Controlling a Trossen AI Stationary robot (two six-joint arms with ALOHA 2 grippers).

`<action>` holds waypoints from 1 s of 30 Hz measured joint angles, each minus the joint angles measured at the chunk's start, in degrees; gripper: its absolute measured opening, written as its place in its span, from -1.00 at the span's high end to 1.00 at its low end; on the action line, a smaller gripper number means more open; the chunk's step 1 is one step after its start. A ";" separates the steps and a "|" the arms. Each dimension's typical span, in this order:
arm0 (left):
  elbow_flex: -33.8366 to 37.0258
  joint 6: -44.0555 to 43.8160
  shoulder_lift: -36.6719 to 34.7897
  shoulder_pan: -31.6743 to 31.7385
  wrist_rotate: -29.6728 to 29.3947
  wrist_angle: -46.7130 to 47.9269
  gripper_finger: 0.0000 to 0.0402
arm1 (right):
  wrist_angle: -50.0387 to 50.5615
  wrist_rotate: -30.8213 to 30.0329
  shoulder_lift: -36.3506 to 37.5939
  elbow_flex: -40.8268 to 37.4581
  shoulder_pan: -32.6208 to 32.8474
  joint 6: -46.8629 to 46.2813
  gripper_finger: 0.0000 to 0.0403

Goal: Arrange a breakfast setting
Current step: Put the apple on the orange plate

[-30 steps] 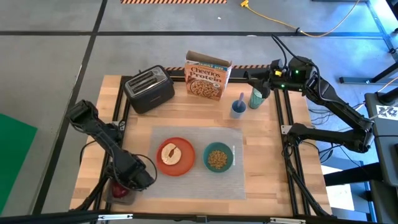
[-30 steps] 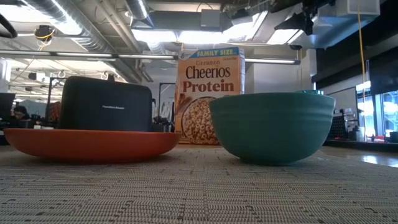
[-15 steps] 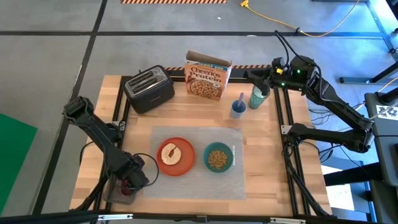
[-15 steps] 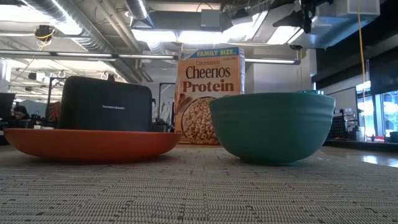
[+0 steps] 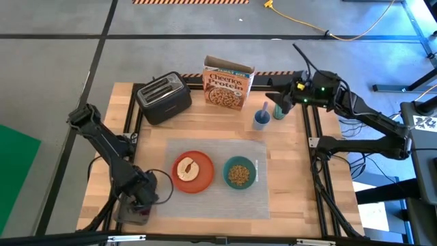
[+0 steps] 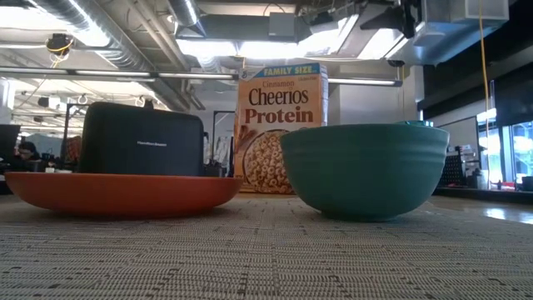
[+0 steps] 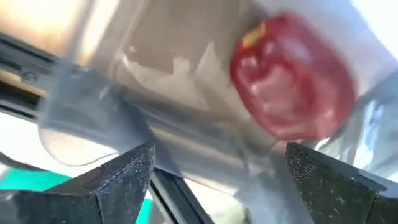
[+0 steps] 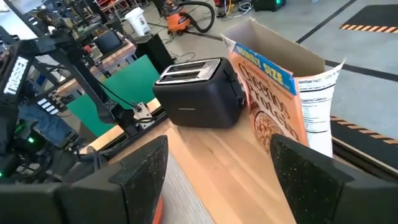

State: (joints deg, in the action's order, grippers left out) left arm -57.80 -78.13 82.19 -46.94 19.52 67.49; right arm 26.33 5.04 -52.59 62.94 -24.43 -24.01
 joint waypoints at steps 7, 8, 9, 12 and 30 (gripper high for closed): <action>0.92 -24.41 -8.50 -1.60 -13.55 -3.37 -0.77 | 0.00 -6.30 -0.86 -0.02 5.88 -2.93 -0.36; 1.61 -25.81 -8.46 -2.08 -14.11 -4.49 -0.76 | -0.09 -7.29 -1.02 -0.02 6.58 -2.99 -0.36; 2.38 -26.55 -8.20 -2.54 -14.17 -6.11 -0.75 | -0.11 -8.15 -1.11 -0.02 7.26 -3.02 -0.36; 4.64 -27.75 -6.22 -3.88 -12.64 -11.76 -0.73 | -0.17 -10.04 -1.66 -0.02 9.18 -4.12 -0.36; 6.02 -27.82 7.97 -7.74 -7.82 -20.67 -0.70 | -0.99 -11.82 -3.91 -0.02 11.35 -6.40 -0.36</action>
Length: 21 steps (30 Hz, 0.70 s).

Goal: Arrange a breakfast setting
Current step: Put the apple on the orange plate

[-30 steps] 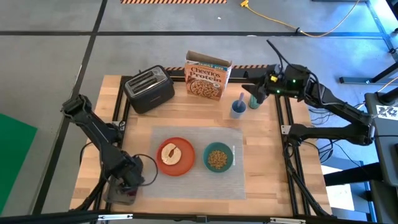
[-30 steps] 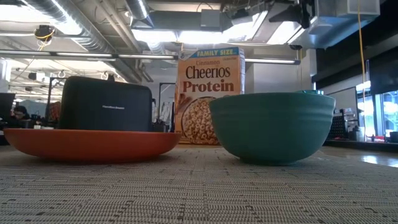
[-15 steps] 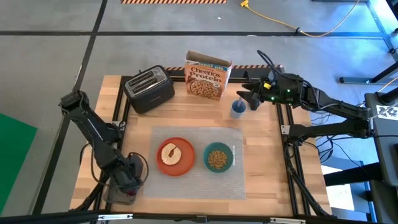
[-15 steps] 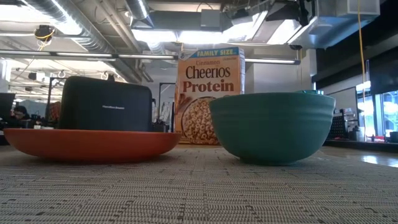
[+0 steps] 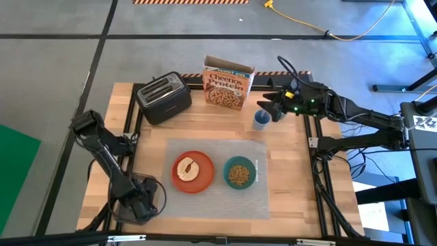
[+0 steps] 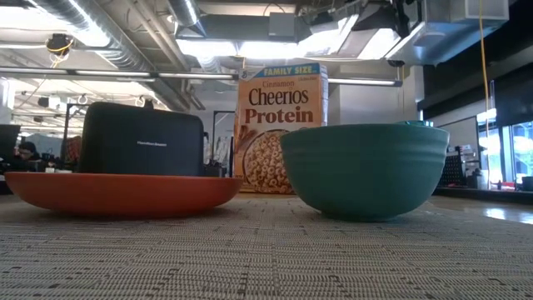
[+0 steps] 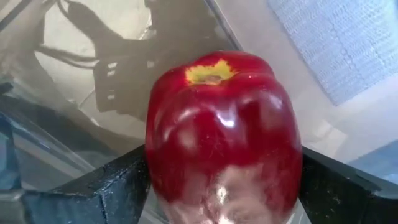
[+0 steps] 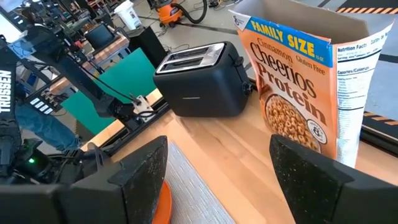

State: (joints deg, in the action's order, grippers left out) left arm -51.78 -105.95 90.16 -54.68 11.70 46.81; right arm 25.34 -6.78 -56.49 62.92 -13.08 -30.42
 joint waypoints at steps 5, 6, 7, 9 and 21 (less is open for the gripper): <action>-0.14 -0.02 0.75 0.03 1.02 0.05 -0.56 | -0.55 0.31 0.00 0.00 0.00 -0.83 -0.36; -0.14 -0.02 0.75 0.03 1.40 0.11 -0.53 | -0.86 0.32 0.00 0.00 0.00 -0.83 -0.36; -0.12 0.00 0.70 0.04 1.95 0.16 -0.50 | -1.32 0.32 0.00 0.00 0.00 -0.85 -0.36; -0.06 0.00 0.33 0.05 3.33 0.57 -0.49 | -2.41 0.32 0.02 0.00 0.00 -0.85 -0.36; -9.63 3.69 -9.49 0.45 -0.64 25.93 -0.51 | -8.93 5.22 -2.41 0.00 0.00 -0.85 -0.36</action>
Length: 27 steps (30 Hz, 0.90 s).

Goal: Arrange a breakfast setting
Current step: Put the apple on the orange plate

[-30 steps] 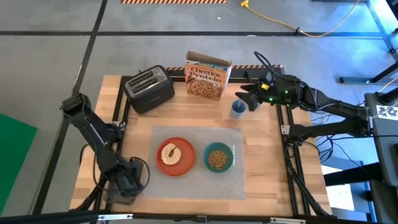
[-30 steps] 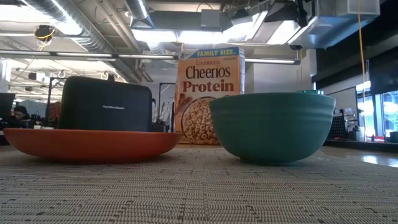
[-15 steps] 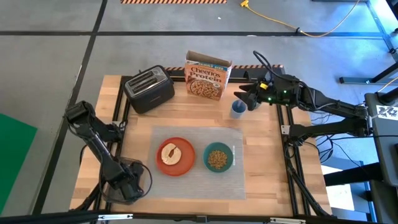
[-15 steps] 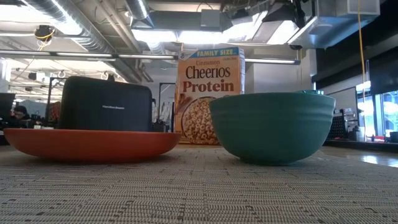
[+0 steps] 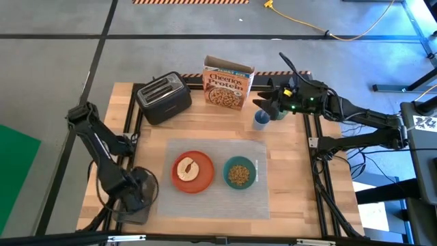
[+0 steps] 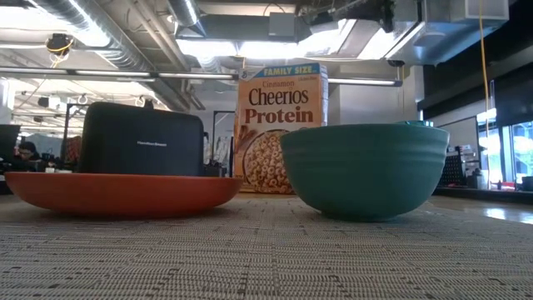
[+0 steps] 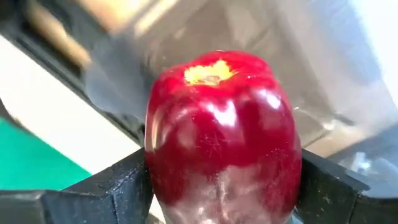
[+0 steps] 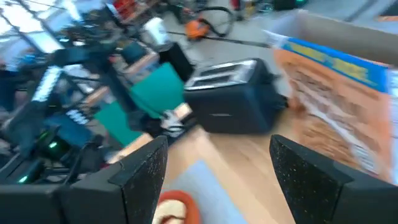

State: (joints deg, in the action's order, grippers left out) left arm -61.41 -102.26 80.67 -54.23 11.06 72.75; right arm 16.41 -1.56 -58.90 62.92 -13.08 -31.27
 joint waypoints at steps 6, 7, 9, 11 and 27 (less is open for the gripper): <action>-7.86 10.13 -3.80 2.07 -18.57 6.10 -0.51 | -8.78 13.94 -4.95 0.00 0.09 -0.77 -0.36; -9.03 10.05 -4.29 2.78 -21.87 6.80 -0.51 | -10.38 15.43 -5.78 0.00 0.61 -1.56 -0.36; -10.93 8.04 -5.68 4.97 -27.97 7.77 -0.51 | -12.25 16.16 -7.25 0.00 2.36 -1.70 -0.36; -12.10 5.68 -7.58 7.74 -33.12 7.06 -0.51 | -14.75 15.35 -8.49 0.00 4.29 -0.97 -0.36; -9.27 20.05 -18.92 35.63 -33.20 -38.23 -0.54 | -31.32 -16.08 -18.07 0.00 25.84 37.57 -0.36</action>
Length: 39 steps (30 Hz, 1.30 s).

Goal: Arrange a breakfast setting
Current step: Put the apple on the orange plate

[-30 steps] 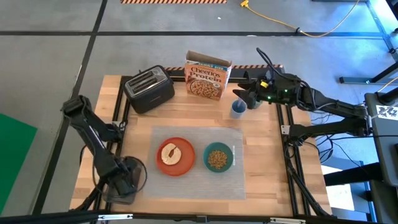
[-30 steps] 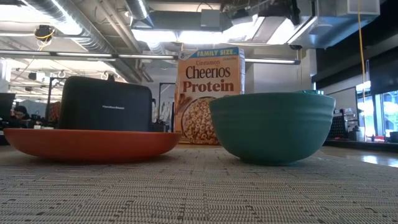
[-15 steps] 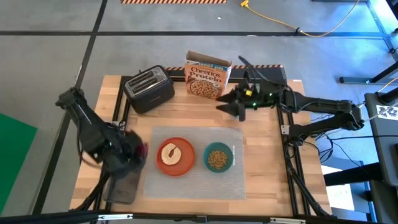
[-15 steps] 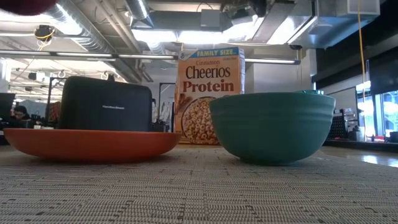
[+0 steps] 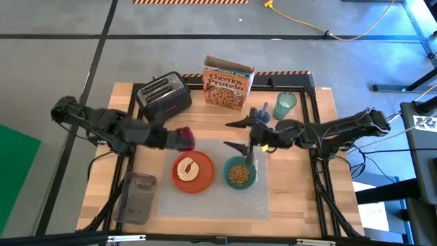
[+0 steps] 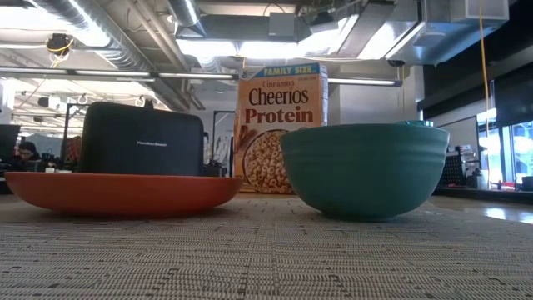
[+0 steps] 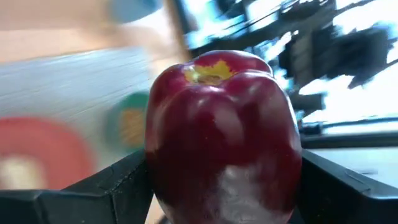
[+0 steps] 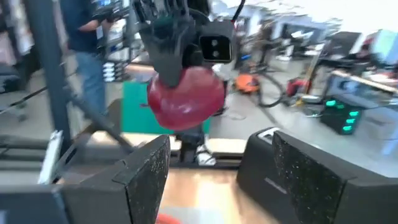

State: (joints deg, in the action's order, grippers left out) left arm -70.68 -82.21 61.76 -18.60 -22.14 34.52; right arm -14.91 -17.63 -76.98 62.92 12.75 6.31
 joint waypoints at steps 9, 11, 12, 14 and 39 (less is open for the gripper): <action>0.01 6.96 2.69 6.23 -4.79 -17.75 -0.53 | -13.33 -10.79 -3.59 0.04 5.36 6.12 -0.32; 0.01 6.75 3.94 7.87 -1.33 -20.39 -0.53 | -14.66 -12.99 -4.65 0.03 6.33 14.07 -0.26; 0.01 6.15 4.68 8.64 0.56 -21.56 -0.53 | -15.63 -13.63 -5.14 0.02 6.68 18.20 -0.21; 0.03 4.57 6.16 9.87 4.43 -24.75 -0.53 | -16.42 -14.24 -5.89 0.51 7.37 25.29 -0.10; 0.03 -0.18 9.55 13.47 9.51 -33.09 -0.54 | -14.28 -6.98 -6.64 4.74 4.35 43.41 0.41</action>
State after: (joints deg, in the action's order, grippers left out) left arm -70.65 -82.39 71.31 -5.13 -12.63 1.43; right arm -29.19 -24.61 -83.61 67.66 17.10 49.72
